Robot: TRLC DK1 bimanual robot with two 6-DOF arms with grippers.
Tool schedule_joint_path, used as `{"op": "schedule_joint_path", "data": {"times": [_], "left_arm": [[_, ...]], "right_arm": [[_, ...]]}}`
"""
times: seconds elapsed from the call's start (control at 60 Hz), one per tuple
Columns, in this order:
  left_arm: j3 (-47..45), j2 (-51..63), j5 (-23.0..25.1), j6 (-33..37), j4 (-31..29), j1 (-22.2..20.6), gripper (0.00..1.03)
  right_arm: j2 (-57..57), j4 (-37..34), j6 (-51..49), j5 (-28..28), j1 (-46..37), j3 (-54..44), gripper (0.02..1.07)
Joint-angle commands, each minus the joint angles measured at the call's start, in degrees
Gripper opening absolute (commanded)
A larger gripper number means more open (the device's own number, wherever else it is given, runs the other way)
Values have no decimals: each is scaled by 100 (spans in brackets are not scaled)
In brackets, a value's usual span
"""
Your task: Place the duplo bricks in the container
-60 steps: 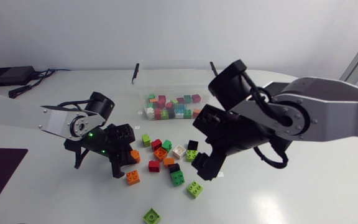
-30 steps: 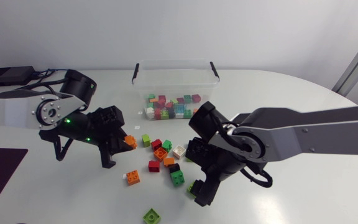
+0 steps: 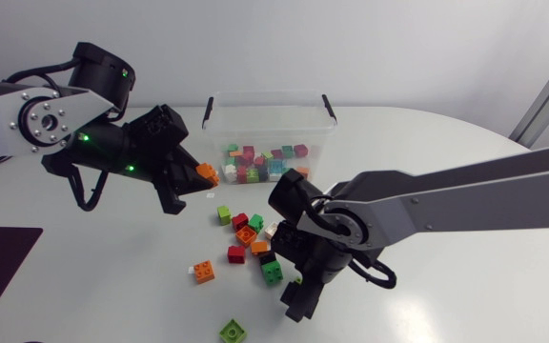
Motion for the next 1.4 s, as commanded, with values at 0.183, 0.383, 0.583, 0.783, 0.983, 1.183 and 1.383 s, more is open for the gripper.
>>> {"op": "schedule_joint_path", "data": {"times": [0.183, 0.383, 0.583, 0.783, 0.983, 1.183, 1.383], "left_arm": [[888, 349, 35, -630, -71, -109, 25], [1529, 850, 0, -955, -62, -57, 25], [2215, 1422, -44, -1324, -9, 93, 25], [2777, 2011, -106, -1614, 96, 146, 25], [3375, 2591, -167, -1887, 175, 225, 25], [3814, 2995, -203, -2089, 202, 304, 31], [3779, 2898, -326, -2115, 228, 313, 98]], "right_arm": [[442, -144, 170, 31, 136, 291, 57], [512, -144, 117, 22, 74, 186, 35], [99, -162, 12, -48, -295, 54, 33], [-411, -425, -111, -154, -673, 177, 33], [-789, -671, -199, -206, -910, 599, 33], [-956, -847, -261, -241, -1086, 1126, 33], [-965, -830, -252, -338, -1350, 1803, 33]]}}
